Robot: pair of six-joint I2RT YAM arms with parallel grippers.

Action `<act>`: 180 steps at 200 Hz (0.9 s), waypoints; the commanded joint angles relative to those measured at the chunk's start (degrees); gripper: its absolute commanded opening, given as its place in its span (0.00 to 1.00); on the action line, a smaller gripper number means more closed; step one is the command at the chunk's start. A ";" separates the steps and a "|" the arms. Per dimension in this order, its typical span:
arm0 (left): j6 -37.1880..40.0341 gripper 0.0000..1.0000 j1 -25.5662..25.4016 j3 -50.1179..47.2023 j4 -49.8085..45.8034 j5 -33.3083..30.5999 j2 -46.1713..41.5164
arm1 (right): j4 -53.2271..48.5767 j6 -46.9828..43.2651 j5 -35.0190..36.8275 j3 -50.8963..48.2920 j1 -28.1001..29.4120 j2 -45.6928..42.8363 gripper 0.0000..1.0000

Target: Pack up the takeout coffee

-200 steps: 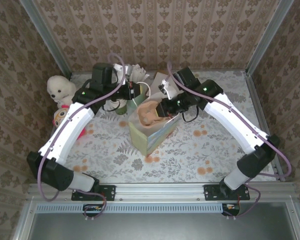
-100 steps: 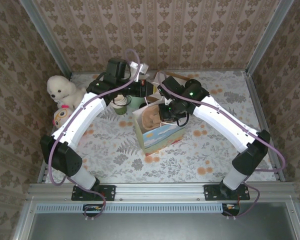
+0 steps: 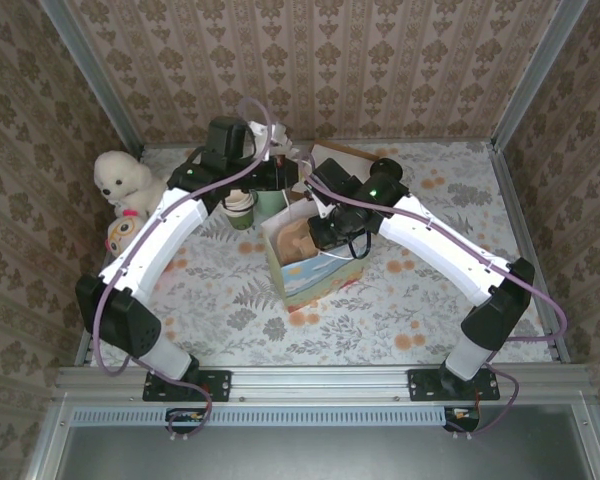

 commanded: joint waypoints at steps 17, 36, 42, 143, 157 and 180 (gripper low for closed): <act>-3.89 0.01 0.19 -2.58 9.47 -0.12 -3.90 | -8.98 -1.22 -6.28 1.45 0.02 2.97 0.17; -3.97 0.01 0.05 -4.46 12.01 0.72 -5.12 | -12.12 -0.80 -5.96 4.27 -0.03 5.00 0.17; -3.93 0.01 0.05 -5.12 13.09 1.37 -5.31 | -12.68 -0.57 -5.97 5.12 -0.02 5.82 0.18; -1.79 0.08 0.77 -3.50 8.25 4.27 -4.67 | -16.27 1.17 -6.73 13.64 0.36 15.60 0.15; -2.53 0.16 1.51 -3.59 7.86 4.71 -4.51 | -16.05 1.85 -7.32 10.87 0.39 14.36 0.15; -2.83 0.21 2.60 -6.73 9.74 3.72 -8.04 | -15.14 2.62 -7.15 8.40 0.39 13.54 0.16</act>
